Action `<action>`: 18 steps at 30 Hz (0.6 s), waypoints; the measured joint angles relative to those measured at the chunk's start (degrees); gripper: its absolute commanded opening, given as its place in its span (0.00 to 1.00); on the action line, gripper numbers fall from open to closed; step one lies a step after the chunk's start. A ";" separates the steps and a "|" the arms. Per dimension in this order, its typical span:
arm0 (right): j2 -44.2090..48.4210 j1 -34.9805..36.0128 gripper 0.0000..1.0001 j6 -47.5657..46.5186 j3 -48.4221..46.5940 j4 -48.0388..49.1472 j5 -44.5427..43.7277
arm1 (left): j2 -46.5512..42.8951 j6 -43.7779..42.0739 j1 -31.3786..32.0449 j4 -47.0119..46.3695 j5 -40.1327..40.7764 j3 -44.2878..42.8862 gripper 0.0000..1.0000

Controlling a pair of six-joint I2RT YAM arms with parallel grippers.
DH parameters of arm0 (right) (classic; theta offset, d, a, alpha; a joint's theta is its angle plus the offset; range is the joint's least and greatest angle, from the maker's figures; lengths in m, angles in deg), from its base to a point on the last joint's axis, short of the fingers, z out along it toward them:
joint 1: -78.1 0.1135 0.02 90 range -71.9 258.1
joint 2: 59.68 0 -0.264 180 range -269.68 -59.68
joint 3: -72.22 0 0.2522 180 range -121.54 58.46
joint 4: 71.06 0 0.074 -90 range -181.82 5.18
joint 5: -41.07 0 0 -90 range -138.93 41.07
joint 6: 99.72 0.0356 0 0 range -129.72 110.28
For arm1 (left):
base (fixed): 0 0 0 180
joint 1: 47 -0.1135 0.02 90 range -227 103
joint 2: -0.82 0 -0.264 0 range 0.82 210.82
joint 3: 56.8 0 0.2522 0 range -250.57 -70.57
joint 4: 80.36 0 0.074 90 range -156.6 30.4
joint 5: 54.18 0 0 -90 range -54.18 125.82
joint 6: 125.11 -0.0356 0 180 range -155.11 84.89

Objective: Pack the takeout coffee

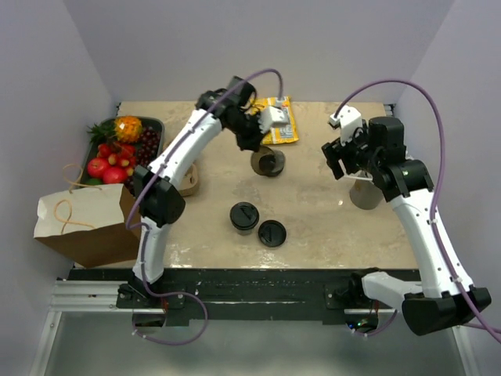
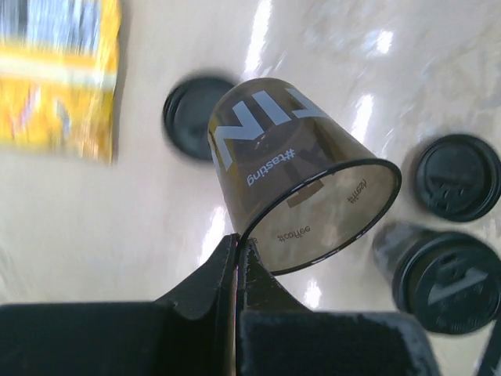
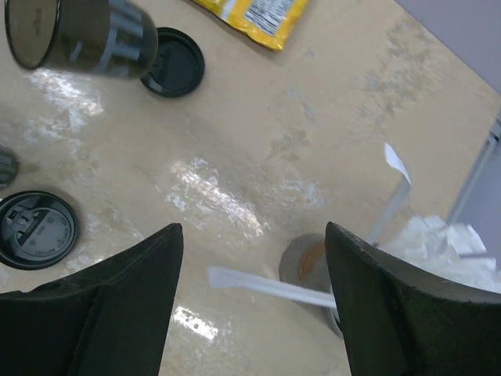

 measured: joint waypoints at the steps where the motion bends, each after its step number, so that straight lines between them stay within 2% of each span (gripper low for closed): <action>1: -0.66 0.00 0.74 -1.22 0.00 0.46 2.05 | 0.13 1.66 -2.93 1.46 0.17 0.20 0.00; 5: -3.54 0.07 0.73 -6.49 0.70 4.17 9.03 | 0.17 7.26 -13.97 3.61 0.87 3.37 0.00; 8: -6.32 0.42 0.73 -9.49 1.27 6.45 12.33 | 0.52 9.79 -18.32 5.11 2.34 5.51 0.00; 12: -12.81 1.86 0.73 -11.76 1.25 8.61 16.59 | 2.80 12.09 -17.84 7.19 2.82 5.60 0.00; 18: -15.04 3.39 0.74 -12.20 1.18 8.55 18.38 | 6.69 13.73 -16.98 7.54 3.19 5.42 0.00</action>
